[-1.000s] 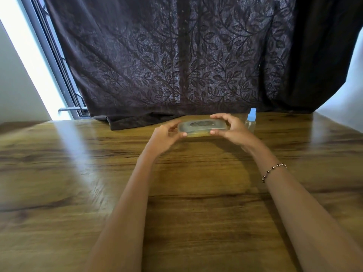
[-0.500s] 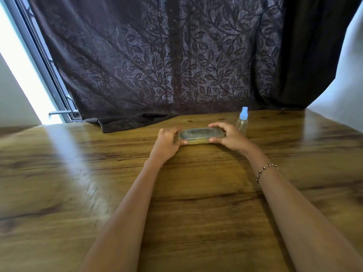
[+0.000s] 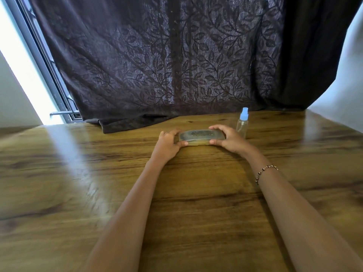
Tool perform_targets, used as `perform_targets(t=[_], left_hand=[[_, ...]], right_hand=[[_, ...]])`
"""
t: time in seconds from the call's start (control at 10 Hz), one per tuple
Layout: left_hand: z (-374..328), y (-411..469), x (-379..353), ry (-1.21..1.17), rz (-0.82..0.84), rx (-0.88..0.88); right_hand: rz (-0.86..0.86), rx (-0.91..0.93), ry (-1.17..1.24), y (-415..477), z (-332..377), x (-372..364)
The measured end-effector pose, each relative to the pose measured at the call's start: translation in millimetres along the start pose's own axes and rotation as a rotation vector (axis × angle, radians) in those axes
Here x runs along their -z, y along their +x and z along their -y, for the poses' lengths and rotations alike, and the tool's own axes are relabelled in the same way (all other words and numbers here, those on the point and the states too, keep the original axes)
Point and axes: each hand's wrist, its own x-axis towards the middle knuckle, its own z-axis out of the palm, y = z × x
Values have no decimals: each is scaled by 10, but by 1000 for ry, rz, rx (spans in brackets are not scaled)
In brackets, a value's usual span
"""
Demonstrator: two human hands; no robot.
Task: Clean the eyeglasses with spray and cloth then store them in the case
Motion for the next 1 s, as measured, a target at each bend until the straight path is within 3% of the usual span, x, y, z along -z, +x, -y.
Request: perform_targets(t=[0.4,0.7,0.8,1.0], left_hand=[[-24,-17,-42,-25,79,11],[-72,-11,-47,44,-161,-149],[-111,-49,-68,175,-219,-155],[-204,65,-69,247,-355,-104]], right_hand=[[-3,-6,33,15,35,34],[-134,185,-229,-19,200,-182],[-205,273,-409,-24,240,-294],[-290,311,-543,152,355,-349]])
